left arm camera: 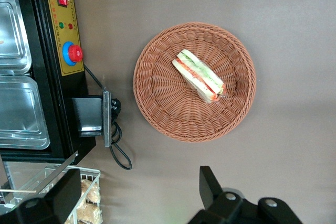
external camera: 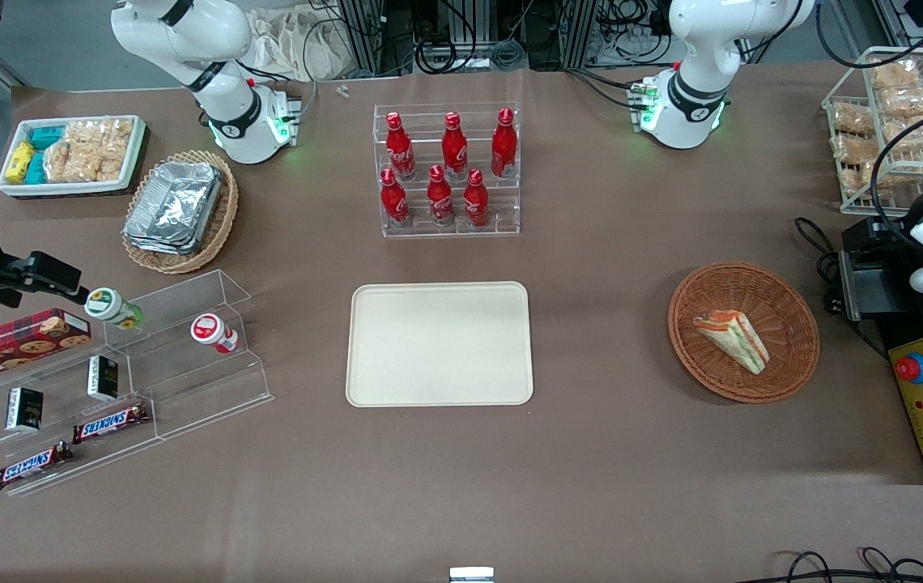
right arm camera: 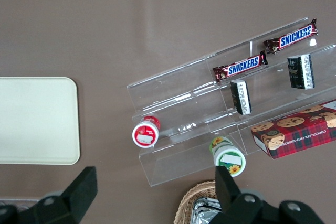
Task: Place sandwich from basket to tray
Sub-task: 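Move the left gripper over the wrapped sandwich in the wicker basket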
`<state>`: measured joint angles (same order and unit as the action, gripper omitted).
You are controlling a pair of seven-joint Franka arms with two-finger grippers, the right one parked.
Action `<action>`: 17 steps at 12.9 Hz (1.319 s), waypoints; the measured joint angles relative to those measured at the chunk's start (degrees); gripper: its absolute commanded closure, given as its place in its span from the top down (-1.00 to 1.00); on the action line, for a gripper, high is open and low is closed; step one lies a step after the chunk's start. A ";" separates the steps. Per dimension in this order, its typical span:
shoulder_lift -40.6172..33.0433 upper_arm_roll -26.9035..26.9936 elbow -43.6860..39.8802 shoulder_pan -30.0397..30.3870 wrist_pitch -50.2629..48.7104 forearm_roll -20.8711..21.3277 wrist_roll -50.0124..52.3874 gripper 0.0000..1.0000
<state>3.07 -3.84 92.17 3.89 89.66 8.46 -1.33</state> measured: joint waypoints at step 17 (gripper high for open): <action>0.56 1.50 13.88 -0.35 18.25 -8.16 8.63 1.00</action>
<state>3.63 -2.34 106.05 3.54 107.91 0.30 7.30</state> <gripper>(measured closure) 0.000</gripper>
